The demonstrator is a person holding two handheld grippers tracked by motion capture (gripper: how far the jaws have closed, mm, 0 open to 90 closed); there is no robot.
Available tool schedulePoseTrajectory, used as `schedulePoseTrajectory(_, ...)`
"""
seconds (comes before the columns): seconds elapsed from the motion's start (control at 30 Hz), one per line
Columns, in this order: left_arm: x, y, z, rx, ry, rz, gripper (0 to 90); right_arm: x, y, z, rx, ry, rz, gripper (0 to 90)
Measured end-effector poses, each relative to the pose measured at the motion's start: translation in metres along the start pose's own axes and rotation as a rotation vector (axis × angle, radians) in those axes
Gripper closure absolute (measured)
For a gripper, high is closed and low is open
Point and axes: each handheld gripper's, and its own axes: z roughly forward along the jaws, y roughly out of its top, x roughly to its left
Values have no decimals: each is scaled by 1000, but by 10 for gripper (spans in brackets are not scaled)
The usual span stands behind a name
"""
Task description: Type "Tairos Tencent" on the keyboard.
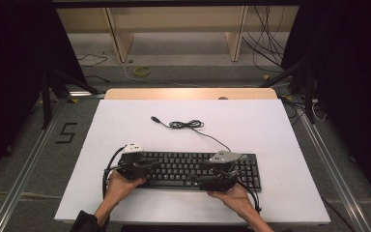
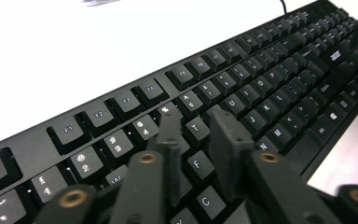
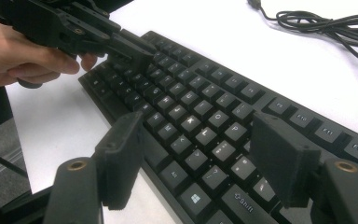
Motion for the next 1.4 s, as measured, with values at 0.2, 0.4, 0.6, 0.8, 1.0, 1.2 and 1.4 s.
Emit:
schedulePoseTrajectory(0.2,-1,1,-5,-27,-34,-23,551,0,2,2,-2,-1,3,361)
schedulePoseTrajectory(0.4,-1,0,-10,-53,-44,-43,452,0,4,5,0,0,5,362)
schedulePoseTrajectory(0.6,-1,-2,-15,-73,-45,-47,390,-2,6,10,4,3,14,362)
schedulePoseTrajectory(0.8,0,-3,-21,-98,-50,-52,339,-3,10,16,13,6,24,364)
schedulePoseTrajectory(1.0,0,-6,-23,-113,-50,-51,306,-3,18,26,29,-13,27,393)
schedulePoseTrajectory(1.2,1,-9,-28,-145,-62,-61,290,-6,23,35,49,-38,28,492)
schedulePoseTrajectory(1.4,1,-12,-32,-159,-56,-50,292,-7,24,43,65,-44,22,656)
